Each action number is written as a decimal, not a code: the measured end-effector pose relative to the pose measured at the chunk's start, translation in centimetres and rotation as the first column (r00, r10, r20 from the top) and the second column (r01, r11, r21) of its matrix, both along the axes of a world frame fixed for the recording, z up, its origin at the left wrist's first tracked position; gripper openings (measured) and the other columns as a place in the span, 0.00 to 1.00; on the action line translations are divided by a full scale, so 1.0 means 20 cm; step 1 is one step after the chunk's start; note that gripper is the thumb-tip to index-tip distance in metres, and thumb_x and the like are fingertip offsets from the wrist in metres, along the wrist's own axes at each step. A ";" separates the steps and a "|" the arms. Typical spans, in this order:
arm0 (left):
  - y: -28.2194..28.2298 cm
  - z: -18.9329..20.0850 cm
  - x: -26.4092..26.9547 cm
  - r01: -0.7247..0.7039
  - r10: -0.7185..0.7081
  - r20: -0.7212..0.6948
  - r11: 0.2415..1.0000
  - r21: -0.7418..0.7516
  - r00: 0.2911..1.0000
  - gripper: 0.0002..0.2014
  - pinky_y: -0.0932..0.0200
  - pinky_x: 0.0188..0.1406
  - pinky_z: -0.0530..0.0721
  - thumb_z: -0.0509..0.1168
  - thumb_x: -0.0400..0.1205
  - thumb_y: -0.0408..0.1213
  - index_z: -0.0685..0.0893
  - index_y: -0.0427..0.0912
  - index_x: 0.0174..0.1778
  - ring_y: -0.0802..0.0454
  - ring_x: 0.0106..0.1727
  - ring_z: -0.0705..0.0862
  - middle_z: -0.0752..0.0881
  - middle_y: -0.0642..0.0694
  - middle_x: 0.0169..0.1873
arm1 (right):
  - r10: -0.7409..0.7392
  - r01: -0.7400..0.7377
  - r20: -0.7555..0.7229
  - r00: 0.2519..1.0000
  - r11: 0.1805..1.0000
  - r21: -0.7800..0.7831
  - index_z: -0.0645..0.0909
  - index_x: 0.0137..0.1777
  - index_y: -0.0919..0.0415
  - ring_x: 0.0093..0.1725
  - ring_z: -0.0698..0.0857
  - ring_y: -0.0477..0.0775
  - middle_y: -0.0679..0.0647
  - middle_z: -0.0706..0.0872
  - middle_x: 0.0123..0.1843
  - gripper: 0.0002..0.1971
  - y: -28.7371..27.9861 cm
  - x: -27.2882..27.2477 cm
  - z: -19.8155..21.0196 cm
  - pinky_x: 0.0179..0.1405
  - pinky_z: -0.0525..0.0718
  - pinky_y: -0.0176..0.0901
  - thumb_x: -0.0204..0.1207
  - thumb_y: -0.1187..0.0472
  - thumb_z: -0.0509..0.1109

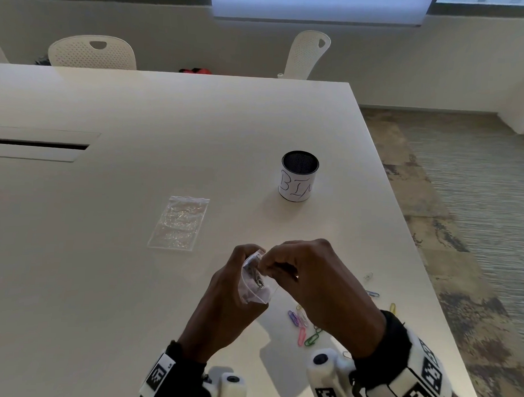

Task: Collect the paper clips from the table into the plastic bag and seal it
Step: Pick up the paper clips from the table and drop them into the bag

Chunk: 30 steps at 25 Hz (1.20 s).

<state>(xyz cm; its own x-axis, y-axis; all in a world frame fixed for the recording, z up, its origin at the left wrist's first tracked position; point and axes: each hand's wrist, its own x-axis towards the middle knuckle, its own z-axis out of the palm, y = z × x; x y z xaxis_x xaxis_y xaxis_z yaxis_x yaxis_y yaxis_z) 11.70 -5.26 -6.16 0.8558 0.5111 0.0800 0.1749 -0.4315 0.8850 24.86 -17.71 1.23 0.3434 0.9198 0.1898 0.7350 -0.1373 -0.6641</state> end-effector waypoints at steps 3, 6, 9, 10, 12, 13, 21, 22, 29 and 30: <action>0.00 0.00 0.00 0.011 -0.011 0.006 1.000 0.007 1.000 0.29 0.75 0.39 0.84 0.79 0.76 0.29 0.75 0.49 0.69 0.59 0.49 0.88 0.89 0.52 0.51 | 0.016 -0.015 -0.042 0.999 0.999 0.035 0.94 0.51 0.58 0.43 0.93 0.41 0.50 0.96 0.46 0.05 -0.02 0.02 0.02 0.45 0.91 0.38 0.80 0.66 0.77; 0.00 -0.01 0.00 0.014 -0.015 0.034 1.000 0.023 0.999 0.28 0.76 0.41 0.84 0.80 0.76 0.29 0.76 0.49 0.67 0.57 0.51 0.88 0.89 0.55 0.50 | -0.019 0.023 -0.069 0.997 0.998 0.058 0.95 0.51 0.57 0.43 0.94 0.41 0.48 0.97 0.45 0.06 -0.04 0.05 0.04 0.47 0.91 0.40 0.80 0.67 0.78; 0.00 -0.01 0.00 0.020 -0.021 0.047 0.999 0.031 0.999 0.29 0.76 0.45 0.85 0.80 0.76 0.29 0.76 0.49 0.69 0.54 0.55 0.89 0.88 0.56 0.52 | -0.078 0.081 -0.063 0.995 0.995 0.053 0.94 0.51 0.56 0.43 0.93 0.42 0.46 0.95 0.44 0.06 -0.08 0.11 0.04 0.48 0.91 0.42 0.79 0.67 0.78; 0.00 -0.01 -0.01 0.018 -0.019 0.048 0.999 0.027 0.999 0.30 0.75 0.45 0.86 0.80 0.76 0.28 0.76 0.50 0.69 0.52 0.55 0.89 0.88 0.55 0.52 | -0.098 0.100 -0.047 0.994 0.994 0.041 0.94 0.52 0.56 0.43 0.92 0.41 0.45 0.94 0.44 0.07 -0.10 0.13 0.03 0.48 0.91 0.41 0.79 0.67 0.78; 0.01 -0.01 -0.01 0.012 -0.013 0.048 1.000 0.023 0.999 0.31 0.75 0.46 0.85 0.79 0.75 0.27 0.75 0.51 0.70 0.51 0.55 0.89 0.88 0.55 0.52 | -0.133 0.133 0.002 0.991 0.990 -0.049 0.93 0.54 0.54 0.45 0.91 0.39 0.45 0.94 0.47 0.07 -0.14 0.19 -0.02 0.50 0.91 0.40 0.79 0.64 0.78; 0.01 -0.01 -0.01 0.010 -0.011 0.050 1.000 0.020 0.999 0.31 0.75 0.46 0.85 0.79 0.75 0.26 0.75 0.52 0.70 0.51 0.55 0.88 0.88 0.55 0.52 | -0.131 0.137 0.044 0.990 0.980 -0.145 0.92 0.57 0.52 0.47 0.90 0.39 0.45 0.93 0.50 0.08 -0.17 0.22 -0.05 0.52 0.91 0.41 0.79 0.60 0.79; 0.01 -0.01 -0.01 0.018 -0.018 0.034 1.000 0.002 0.999 0.32 0.75 0.46 0.86 0.79 0.76 0.27 0.75 0.54 0.70 0.54 0.56 0.88 0.88 0.57 0.51 | 0.156 -0.118 0.024 0.987 0.834 -0.539 0.69 0.81 0.34 0.76 0.70 0.39 0.36 0.68 0.81 0.41 -0.27 0.16 -0.28 0.75 0.75 0.39 0.68 0.37 0.81; 0.01 -0.01 -0.01 0.019 -0.019 0.034 1.000 0.002 0.999 0.32 0.75 0.46 0.86 0.79 0.76 0.27 0.75 0.53 0.70 0.54 0.56 0.88 0.88 0.57 0.51 | 0.187 -0.130 0.054 0.981 0.835 -0.534 0.70 0.80 0.34 0.75 0.69 0.40 0.36 0.69 0.79 0.39 -0.27 0.14 -0.30 0.74 0.74 0.38 0.69 0.37 0.80; 0.01 0.00 -0.02 0.020 -0.020 0.032 1.000 0.001 0.999 0.32 0.74 0.46 0.86 0.79 0.75 0.26 0.75 0.51 0.71 0.54 0.55 0.87 0.88 0.55 0.52 | 0.186 -0.105 0.155 0.970 0.899 -0.425 0.86 0.57 0.44 0.58 0.77 0.41 0.41 0.83 0.60 0.07 -0.25 0.14 -0.37 0.54 0.87 0.42 0.81 0.52 0.76; 0.01 0.00 -0.02 0.022 -0.022 0.029 1.000 -0.006 0.999 0.32 0.75 0.46 0.85 0.79 0.75 0.26 0.75 0.51 0.71 0.54 0.55 0.87 0.88 0.55 0.52 | 0.183 -0.094 0.169 0.968 0.898 -0.431 0.86 0.59 0.44 0.59 0.78 0.41 0.41 0.83 0.61 0.08 -0.26 0.14 -0.37 0.54 0.88 0.42 0.81 0.52 0.75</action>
<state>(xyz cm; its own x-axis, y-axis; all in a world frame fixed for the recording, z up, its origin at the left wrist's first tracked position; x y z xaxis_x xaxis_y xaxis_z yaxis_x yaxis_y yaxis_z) 11.33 -5.16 -6.20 0.8640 0.4930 0.1021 0.1397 -0.4295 0.8922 27.65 -22.87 -6.19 0.2022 0.9645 -0.1696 0.8780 -0.2552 -0.4049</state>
